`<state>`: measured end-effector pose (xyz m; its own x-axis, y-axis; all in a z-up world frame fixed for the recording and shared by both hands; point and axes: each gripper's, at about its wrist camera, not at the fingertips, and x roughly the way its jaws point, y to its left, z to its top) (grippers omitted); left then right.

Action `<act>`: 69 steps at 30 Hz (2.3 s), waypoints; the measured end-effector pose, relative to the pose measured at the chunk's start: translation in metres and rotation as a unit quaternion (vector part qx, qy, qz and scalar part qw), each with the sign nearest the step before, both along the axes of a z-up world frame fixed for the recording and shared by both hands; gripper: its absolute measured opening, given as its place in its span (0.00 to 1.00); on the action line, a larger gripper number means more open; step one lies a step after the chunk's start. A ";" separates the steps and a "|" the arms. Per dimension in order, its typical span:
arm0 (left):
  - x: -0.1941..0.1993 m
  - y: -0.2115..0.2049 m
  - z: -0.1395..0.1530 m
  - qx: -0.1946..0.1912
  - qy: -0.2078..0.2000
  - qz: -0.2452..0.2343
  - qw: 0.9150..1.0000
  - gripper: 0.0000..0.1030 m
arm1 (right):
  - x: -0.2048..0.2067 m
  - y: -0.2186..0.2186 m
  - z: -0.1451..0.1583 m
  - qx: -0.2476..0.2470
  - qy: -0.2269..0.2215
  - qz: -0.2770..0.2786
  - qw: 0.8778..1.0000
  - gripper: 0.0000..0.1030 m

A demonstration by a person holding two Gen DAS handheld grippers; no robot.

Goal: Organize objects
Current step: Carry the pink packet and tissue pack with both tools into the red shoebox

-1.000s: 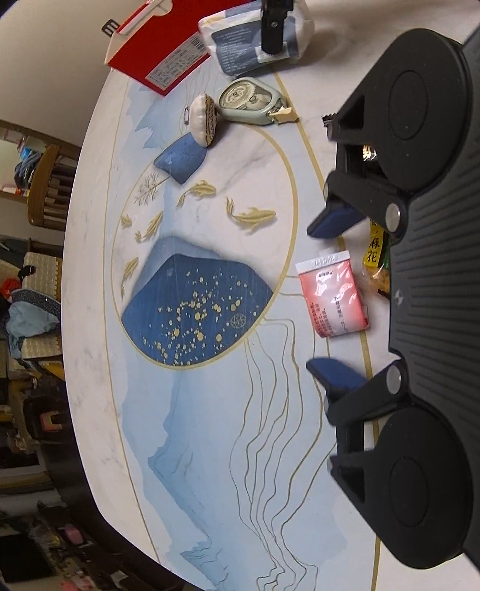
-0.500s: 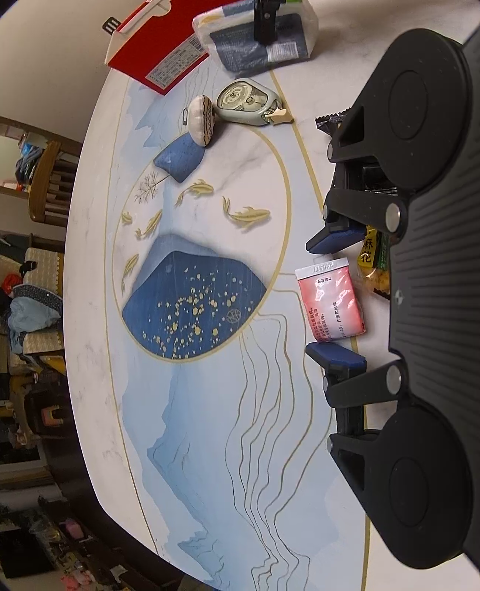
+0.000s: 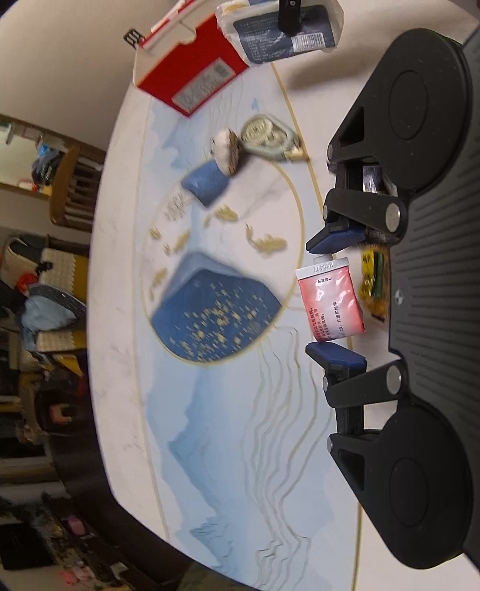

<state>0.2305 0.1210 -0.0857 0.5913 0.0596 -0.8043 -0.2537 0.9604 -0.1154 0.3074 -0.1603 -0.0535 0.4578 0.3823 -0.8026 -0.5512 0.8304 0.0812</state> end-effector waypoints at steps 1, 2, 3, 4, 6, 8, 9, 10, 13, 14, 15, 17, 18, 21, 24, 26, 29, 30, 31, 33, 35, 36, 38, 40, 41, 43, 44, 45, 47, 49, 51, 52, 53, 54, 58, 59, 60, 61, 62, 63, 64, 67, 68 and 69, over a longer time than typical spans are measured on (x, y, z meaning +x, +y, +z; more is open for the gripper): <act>-0.001 -0.002 0.005 -0.003 -0.003 -0.002 1.000 0.50 | 0.000 -0.003 0.004 0.003 -0.001 0.000 1.000 0.23; -0.001 -0.005 0.010 -0.005 -0.006 -0.006 1.000 0.50 | 0.000 -0.007 0.009 0.008 -0.001 0.001 1.000 0.23; -0.001 -0.008 0.014 -0.005 -0.010 -0.010 1.000 0.50 | 0.000 -0.010 0.014 0.012 -0.002 0.001 1.000 0.22; -0.001 -0.012 0.019 -0.005 -0.013 -0.015 1.000 0.50 | 0.000 -0.013 0.019 0.015 -0.003 0.001 1.000 0.22; 0.000 -0.020 0.029 -0.006 -0.018 -0.025 1.000 0.50 | 0.002 -0.020 0.029 0.021 -0.005 0.001 1.000 0.23; 0.002 -0.029 0.039 -0.009 -0.023 -0.036 0.999 0.50 | 0.004 -0.026 0.038 0.021 -0.004 -0.001 1.000 0.23; 0.004 -0.033 0.044 -0.010 -0.026 -0.041 0.999 0.50 | 0.005 -0.029 0.043 0.019 -0.004 -0.003 1.000 0.23; 0.005 -0.038 0.049 -0.011 -0.029 -0.046 0.998 0.50 | 0.006 -0.032 0.047 0.021 -0.003 -0.003 1.000 0.23; 0.012 -0.053 0.063 -0.015 -0.038 -0.062 0.997 0.50 | 0.011 -0.044 0.060 0.031 -0.003 -0.003 1.000 0.23; 0.015 -0.058 0.067 -0.017 -0.041 -0.066 0.997 0.50 | 0.012 -0.048 0.064 0.033 -0.005 -0.004 0.999 0.23; 0.019 -0.064 0.071 -0.020 -0.043 -0.072 0.996 0.50 | 0.015 -0.051 0.067 0.036 -0.007 -0.005 0.999 0.23; 0.026 -0.076 0.077 -0.024 -0.045 -0.084 0.995 0.50 | 0.020 -0.058 0.073 0.043 -0.009 -0.006 0.999 0.23; 0.030 -0.082 0.081 -0.024 -0.047 -0.091 0.994 0.50 | 0.022 -0.061 0.075 0.046 -0.011 -0.007 0.999 0.23; 0.042 -0.103 0.091 -0.019 -0.054 -0.114 0.992 0.50 | 0.031 -0.068 0.080 0.051 -0.017 -0.009 0.999 0.23; 0.058 -0.123 0.099 -0.014 -0.060 -0.135 0.989 0.50 | 0.040 -0.075 0.083 0.053 -0.023 -0.012 0.998 0.23; 0.068 -0.137 0.104 -0.012 -0.065 -0.148 0.987 0.50 | 0.047 -0.080 0.085 0.057 -0.025 -0.013 0.998 0.23; 0.084 -0.159 0.110 -0.009 -0.070 -0.167 0.983 0.50 | 0.056 -0.087 0.087 0.060 -0.029 -0.016 0.998 0.23; 0.089 -0.166 0.111 -0.008 -0.070 -0.174 0.982 0.50 | 0.060 -0.089 0.087 0.062 -0.029 -0.017 0.998 0.23; 0.095 -0.173 0.113 -0.007 -0.071 -0.181 0.981 0.50 | 0.063 -0.092 0.087 0.064 -0.028 -0.018 0.997 0.23; 0.106 -0.189 0.116 -0.002 -0.073 -0.196 0.978 0.50 | 0.072 -0.097 0.088 0.064 -0.028 -0.023 0.997 0.23; 0.116 -0.204 0.118 0.005 -0.076 -0.211 0.975 0.50 | 0.080 -0.103 0.089 0.064 -0.031 -0.027 0.997 0.23; 0.121 -0.212 0.119 0.007 -0.076 -0.218 0.973 0.50 | 0.085 -0.106 0.089 0.065 -0.032 -0.031 0.997 0.23; 0.132 -0.227 0.120 0.012 -0.077 -0.232 0.970 0.50 | 0.096 -0.112 0.090 0.064 -0.038 -0.041 0.996 0.23; 0.142 -0.241 0.120 0.015 -0.078 -0.245 0.966 0.50 | 0.109 -0.119 0.092 0.064 -0.047 -0.057 0.995 0.23; 0.147 -0.247 0.120 0.016 -0.078 -0.250 0.965 0.50 | 0.115 -0.123 0.092 0.066 -0.049 -0.063 0.995 0.23; 0.157 -0.259 0.119 0.016 -0.075 -0.260 0.963 0.50 | 0.128 -0.129 0.092 0.065 -0.053 -0.075 0.994 0.23; 0.163 -0.264 0.117 0.017 -0.074 -0.263 0.962 0.50 | 0.133 -0.131 0.091 0.062 -0.056 -0.080 0.993 0.23; 0.168 -0.269 0.116 0.016 -0.072 -0.266 0.961 0.50 | 0.139 -0.133 0.090 0.060 -0.057 -0.084 0.993 0.23; 0.179 -0.278 0.113 0.017 -0.068 -0.272 0.960 0.50 | 0.152 -0.138 0.087 0.056 -0.055 -0.094 0.993 0.23; 0.190 -0.288 0.109 0.023 -0.064 -0.277 0.958 0.50 | 0.164 -0.141 0.083 0.054 -0.051 -0.102 0.992 0.23; 0.201 -0.296 0.104 0.025 -0.059 -0.281 0.958 0.50 | 0.178 -0.146 0.077 0.054 -0.043 -0.112 0.991 0.23; 0.205 -0.300 0.102 0.027 -0.055 -0.282 0.957 0.50 | 0.183 -0.147 0.073 0.055 -0.039 -0.115 0.991 0.23; 0.210 -0.303 0.099 0.031 -0.052 -0.284 0.957 0.50 | 0.188 -0.149 0.069 0.054 -0.035 -0.119 0.991 0.23; 0.213 -0.307 0.097 0.035 -0.050 -0.286 0.956 0.50 | 0.194 -0.150 0.065 0.053 -0.032 -0.122 0.991 0.23; 0.230 -0.317 0.086 0.044 -0.037 -0.289 0.956 0.50 | 0.210 -0.147 0.051 0.047 -0.017 -0.127 0.991 0.23; 0.234 -0.319 0.083 0.044 -0.034 -0.291 0.955 0.50 | 0.214 -0.146 0.048 0.045 -0.014 -0.128 0.991 0.23; 0.237 -0.321 0.081 0.046 -0.031 -0.294 0.954 0.50 | 0.219 -0.144 0.044 0.042 -0.012 -0.129 0.991 0.23; 0.241 -0.324 0.077 0.050 -0.029 -0.296 0.953 0.50 | 0.223 -0.142 0.041 0.040 -0.009 -0.131 0.991 0.23; 0.244 -0.326 0.074 0.053 -0.026 -0.299 0.952 0.50 | 0.228 -0.140 0.038 0.040 -0.006 -0.133 0.990 0.23; 0.248 -0.328 0.071 0.057 -0.023 -0.301 0.952 0.50 | 0.233 -0.139 0.034 0.040 -0.002 -0.133 0.990 0.23; 0.251 -0.330 0.069 0.059 -0.020 -0.303 0.951 0.50 | 0.237 -0.139 0.031 0.039 0.001 -0.132 0.990 0.23; 0.262 -0.335 0.061 0.068 -0.011 -0.306 0.949 0.50 | 0.252 -0.132 0.020 0.038 0.018 -0.131 0.990 0.23; 0.266 -0.336 0.058 0.070 -0.007 -0.307 0.949 0.50 | 0.256 -0.130 0.017 0.040 0.025 -0.128 0.991 0.23; 0.270 -0.337 0.056 0.073 -0.002 -0.307 0.949 0.50 | 0.260 -0.127 0.014 0.039 0.031 -0.124 0.991 0.24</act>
<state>0.5001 -0.2164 -0.0295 0.5536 -0.1874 -0.8114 0.3592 0.9328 0.0296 0.5670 -0.2876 -0.0393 0.4965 0.3263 -0.8044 -0.3231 0.9296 0.1777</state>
